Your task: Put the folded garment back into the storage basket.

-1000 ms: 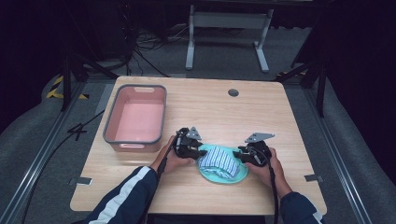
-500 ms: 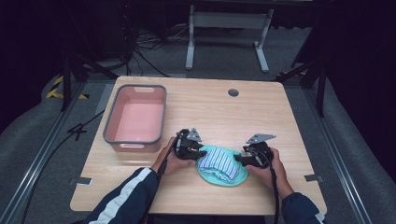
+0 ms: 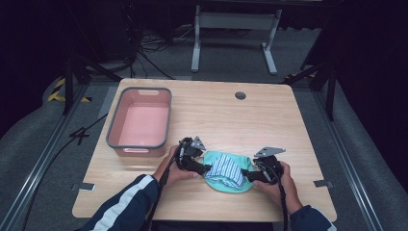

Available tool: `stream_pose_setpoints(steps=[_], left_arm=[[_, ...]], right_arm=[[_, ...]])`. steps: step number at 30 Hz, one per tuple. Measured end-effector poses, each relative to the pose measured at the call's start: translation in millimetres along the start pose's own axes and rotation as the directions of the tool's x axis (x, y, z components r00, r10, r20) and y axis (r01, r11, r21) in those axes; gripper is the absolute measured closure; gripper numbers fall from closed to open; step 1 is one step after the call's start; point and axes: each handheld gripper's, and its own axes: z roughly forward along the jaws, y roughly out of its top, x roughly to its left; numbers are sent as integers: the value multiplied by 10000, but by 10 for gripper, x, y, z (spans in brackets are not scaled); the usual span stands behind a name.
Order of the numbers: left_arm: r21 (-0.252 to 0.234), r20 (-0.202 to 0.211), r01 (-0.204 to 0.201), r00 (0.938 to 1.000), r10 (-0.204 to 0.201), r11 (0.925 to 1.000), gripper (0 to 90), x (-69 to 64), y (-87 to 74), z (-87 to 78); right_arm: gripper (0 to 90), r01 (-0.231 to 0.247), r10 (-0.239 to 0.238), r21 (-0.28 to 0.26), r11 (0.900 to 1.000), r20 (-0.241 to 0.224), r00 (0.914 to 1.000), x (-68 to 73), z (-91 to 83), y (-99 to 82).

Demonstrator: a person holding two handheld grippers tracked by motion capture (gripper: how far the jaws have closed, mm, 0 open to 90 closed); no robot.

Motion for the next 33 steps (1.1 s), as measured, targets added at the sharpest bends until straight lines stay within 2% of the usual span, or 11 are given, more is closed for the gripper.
stream_pose_setpoints(steps=[2, 4, 5, 9, 10, 13, 16, 18, 24, 28, 33], left_arm=[[38, 27, 29, 10000, -29, 10000, 336, -13, -24, -5], [23, -97, -70, 9999, 70, 10000, 331, -40, -56, -20], [64, -251, -140, 9996, 141, 9999, 329, -60, -68, -25], [14, -665, -194, 9976, 194, 9998, 326, -125, -79, -5], [21, -655, -298, 9974, 298, 9996, 330, -132, -74, -5], [-62, -573, -365, 9977, 361, 9993, 397, -147, -77, -7], [-214, -351, -407, 9986, 400, 9989, 543, -174, -65, 6], [-236, -223, -367, 9991, 362, 9990, 629, -169, -53, 13], [-237, 18, -411, 9991, 412, 9989, 783, -149, -30, 16], [-212, -99, -498, 9987, 496, 9985, 811, -166, 2, 26], [-171, -21, -614, 9981, 614, 9980, 819, -190, 57, 3]], right_arm=[[340, 25, -26, 95, 10000, 89, 10000, 13, 21, -5], [341, -201, 201, 16, 9998, 78, 9998, 4, 38, -16], [358, -128, 128, 7, 9999, 89, 9999, 3, 37, -18], [557, 234, -238, -140, 9996, -329, 9992, 51, 17, -29], [580, 250, -255, -152, 9996, -337, 9991, 67, 15, -28], [635, 267, -272, -109, 9996, -456, 9986, 81, 9, -27], [733, 338, -345, -114, 9994, -684, 9971, 91, 11, -21], [764, 394, -402, -123, 9991, -777, 9962, 97, 12, -18], [809, 435, -448, -166, 9989, -910, 9948, 83, 7, -16], [820, 515, -530, -213, 9984, -816, 9952, 79, -13, -5], [824, 471, -507, -489, 9977, -762, 9958, 48, -77, 21]])
